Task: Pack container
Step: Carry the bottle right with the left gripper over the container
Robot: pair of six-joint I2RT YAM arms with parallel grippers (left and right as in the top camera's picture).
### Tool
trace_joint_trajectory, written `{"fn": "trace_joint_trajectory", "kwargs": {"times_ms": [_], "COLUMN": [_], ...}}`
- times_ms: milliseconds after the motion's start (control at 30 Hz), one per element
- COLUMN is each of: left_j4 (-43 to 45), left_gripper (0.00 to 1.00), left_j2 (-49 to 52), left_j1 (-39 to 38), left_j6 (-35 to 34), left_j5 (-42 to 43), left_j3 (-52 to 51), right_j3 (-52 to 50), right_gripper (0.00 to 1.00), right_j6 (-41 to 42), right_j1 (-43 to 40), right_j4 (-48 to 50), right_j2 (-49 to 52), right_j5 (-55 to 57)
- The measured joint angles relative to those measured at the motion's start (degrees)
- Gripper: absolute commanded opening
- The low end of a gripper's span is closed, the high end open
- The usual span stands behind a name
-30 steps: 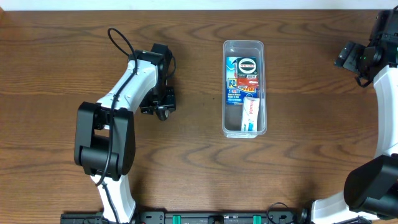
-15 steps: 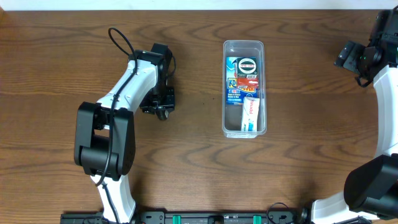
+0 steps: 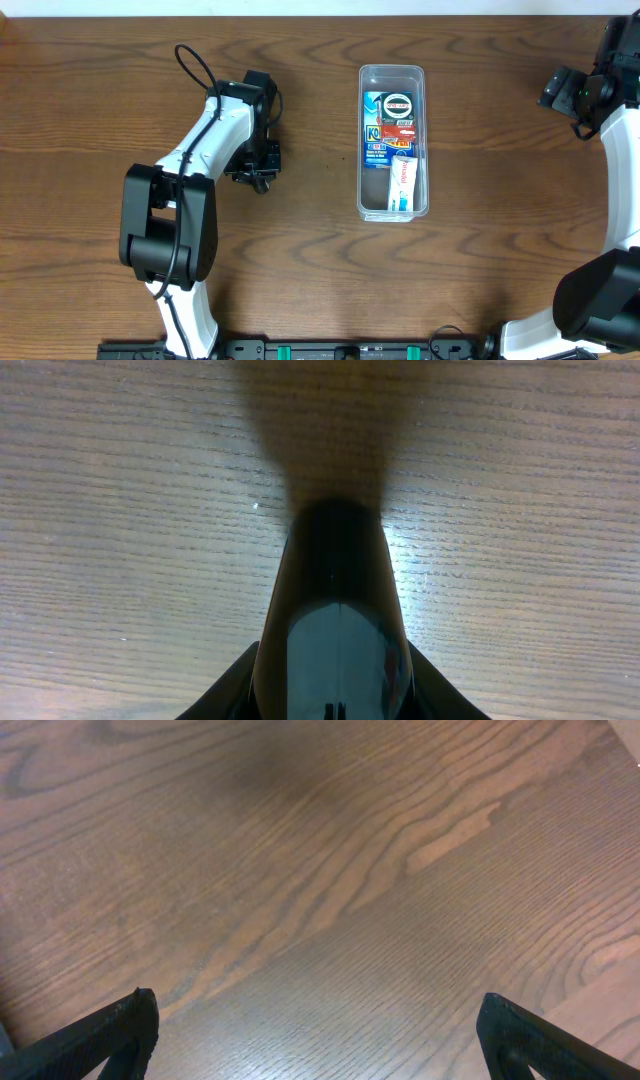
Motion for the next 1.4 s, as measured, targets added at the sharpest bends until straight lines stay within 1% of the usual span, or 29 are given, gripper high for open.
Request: {"fn": "trace_joint_trajectory", "kwargs": {"times_ms": [133,300,467,700,867,967,1133,1233,1400], "left_j4": [-0.2,-2.1,-4.8,-12.6,-15.7,-15.5,-14.3,-12.2,-8.3], "left_gripper": [0.34,0.33,0.33,0.33,0.33,0.33,0.34,0.33,0.34], "left_j2": [0.0,0.1,0.1,0.1,-0.6,-2.8,-6.7,-6.8,-6.3], "left_j1": [0.0,0.0,0.0,-2.2,-6.4,-10.0,-18.3,-23.1,-28.5], "left_j6": [0.0,0.0,0.0,0.0,-0.7,-2.1,-5.4,-7.5,-11.8], "left_j5": [0.3,2.9,4.6,4.8,4.8,4.8,4.9,5.3,4.7], "left_j3": [0.0,1.6,6.9,17.2,26.5,29.4,30.3,30.3,30.3], "right_j3": [0.0,0.0,0.0,0.0,0.0,0.0,0.0,0.0,0.0], "right_gripper": [0.99,0.99,0.99,0.99,0.99,0.99,0.99,0.99,0.99], "right_j6": [0.0,0.0,0.0,0.0,0.0,0.0,0.0,0.0,0.0], "right_j1": [0.0,0.0,0.0,0.0,0.0,0.0,0.0,0.0,0.0], "right_j4": [0.0,0.0,0.0,0.0,0.0,0.0,0.0,0.0,0.0], "right_j2": [0.0,0.0,0.0,0.0,0.0,0.0,0.0,0.0,0.0], "right_j5": [0.0,0.0,0.0,0.0,0.0,0.0,0.0,0.0,0.0]}}
